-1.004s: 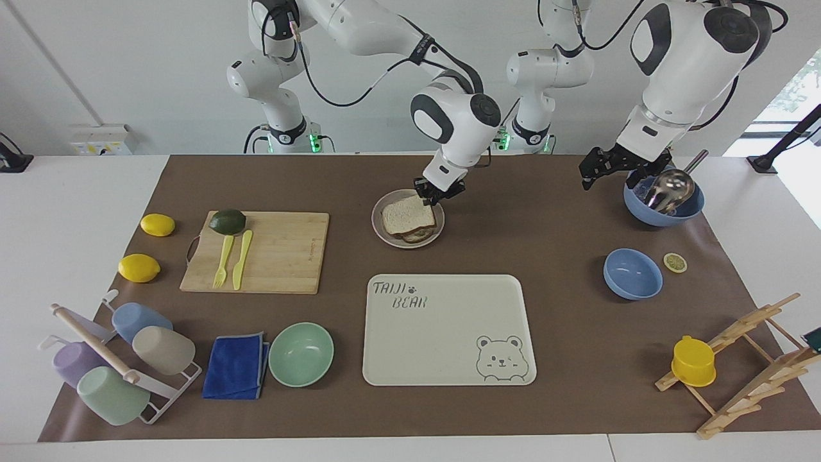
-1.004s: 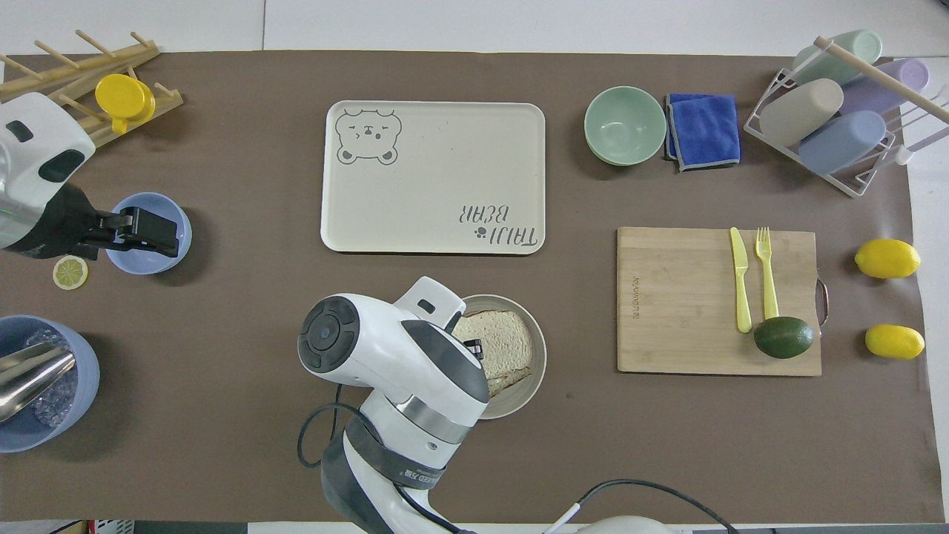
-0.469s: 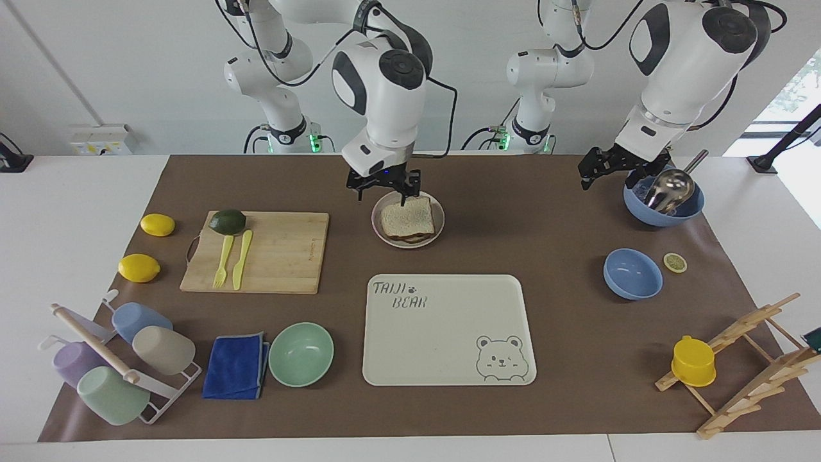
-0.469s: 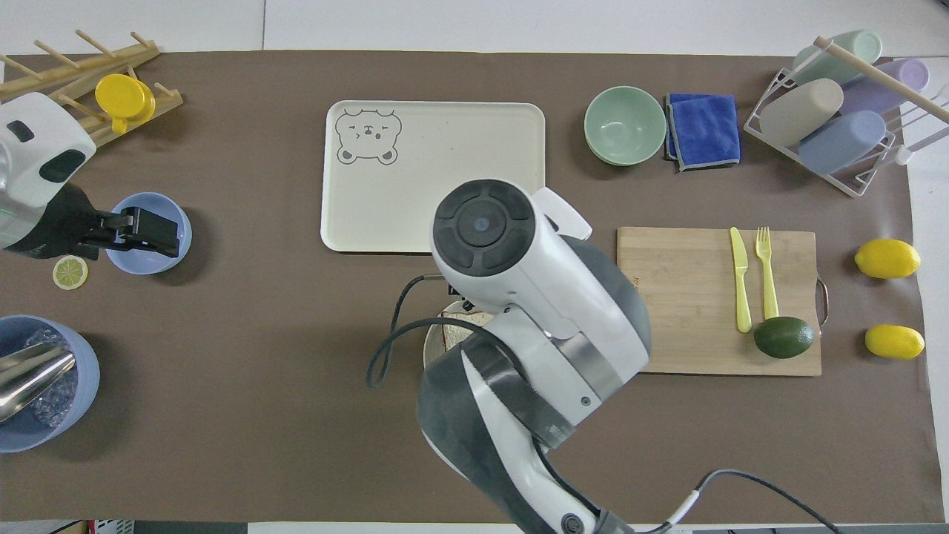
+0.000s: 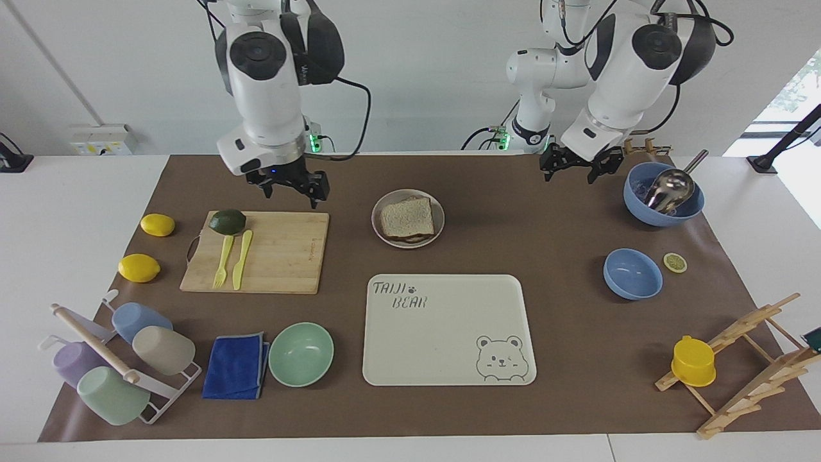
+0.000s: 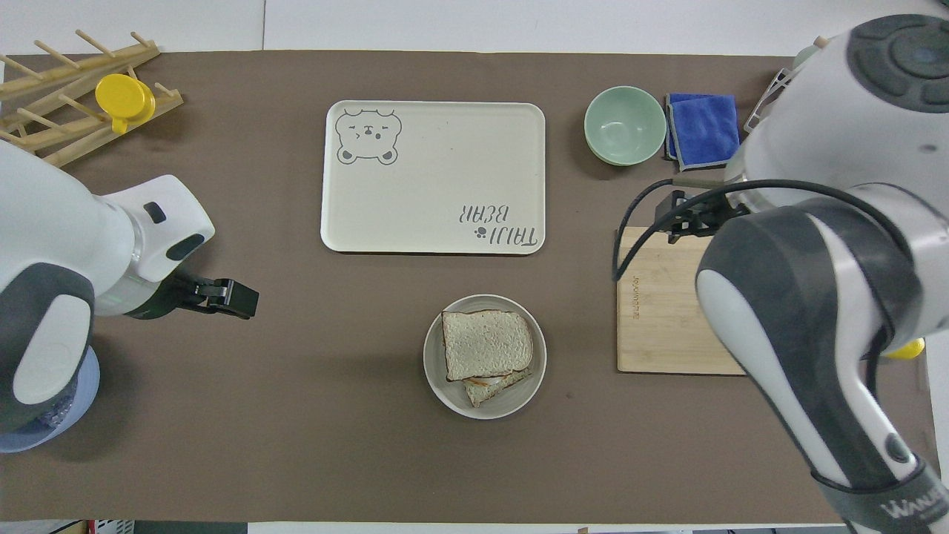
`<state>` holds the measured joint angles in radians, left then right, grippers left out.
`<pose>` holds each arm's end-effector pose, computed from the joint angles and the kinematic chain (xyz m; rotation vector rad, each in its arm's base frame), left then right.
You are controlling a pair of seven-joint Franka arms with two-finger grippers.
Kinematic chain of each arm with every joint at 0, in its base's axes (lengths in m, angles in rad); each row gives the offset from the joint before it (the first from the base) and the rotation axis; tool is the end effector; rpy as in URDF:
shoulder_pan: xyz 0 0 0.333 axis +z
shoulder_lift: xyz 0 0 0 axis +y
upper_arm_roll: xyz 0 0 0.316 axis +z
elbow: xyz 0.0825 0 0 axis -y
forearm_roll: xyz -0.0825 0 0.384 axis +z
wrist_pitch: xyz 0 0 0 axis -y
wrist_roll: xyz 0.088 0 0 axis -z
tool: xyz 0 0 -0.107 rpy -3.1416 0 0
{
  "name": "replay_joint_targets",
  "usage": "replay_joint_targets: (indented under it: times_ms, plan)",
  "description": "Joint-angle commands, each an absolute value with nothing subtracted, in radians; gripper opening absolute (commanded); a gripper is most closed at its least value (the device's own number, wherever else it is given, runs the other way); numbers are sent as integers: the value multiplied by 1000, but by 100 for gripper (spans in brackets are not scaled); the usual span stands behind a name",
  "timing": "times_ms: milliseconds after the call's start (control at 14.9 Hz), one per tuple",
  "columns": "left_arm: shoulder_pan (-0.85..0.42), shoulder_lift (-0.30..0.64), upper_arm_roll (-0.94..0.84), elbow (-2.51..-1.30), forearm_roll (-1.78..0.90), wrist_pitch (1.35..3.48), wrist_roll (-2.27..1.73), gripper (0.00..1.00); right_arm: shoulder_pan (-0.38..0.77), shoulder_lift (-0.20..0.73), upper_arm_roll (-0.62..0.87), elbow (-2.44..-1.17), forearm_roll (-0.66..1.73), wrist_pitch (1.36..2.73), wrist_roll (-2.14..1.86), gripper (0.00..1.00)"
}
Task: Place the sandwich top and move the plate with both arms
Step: 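Release the bread onto the egg and withdraw the right gripper, then reach the left gripper to the plate rim while the right gripper retracts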
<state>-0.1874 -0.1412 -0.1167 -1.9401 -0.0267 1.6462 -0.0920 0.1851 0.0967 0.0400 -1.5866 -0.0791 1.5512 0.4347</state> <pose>0.4762 -0.1551 0.5313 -3.0958 0.3194 0.2379 0.5642 0.1194 0.5611 3.0079 -0.3107 -0.1522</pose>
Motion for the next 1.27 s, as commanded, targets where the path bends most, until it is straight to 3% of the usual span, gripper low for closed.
replay_joint_targets:
  times_ms: [0,201,469,736,1205]
  plan:
    - [-277,-261,-104,-2142,-25,1726,-141,100,83,29,49,-1609,-52,1537,309,100]
    - [-345,-299,-104,-2262,-95,1804,-224,100,16,23,48,-1586,-52,1490,220,100]
    - [-489,-263,-104,-2399,-155,2055,-409,100,-46,22,48,-1594,-52,1470,199,100]
    - [-572,-119,-104,-2411,-225,2276,-456,100,-58,15,48,-1606,-52,1431,154,100]
    - [-606,-23,-104,-2418,-307,2420,-454,91,-69,-9,35,-1621,-51,1388,130,100]
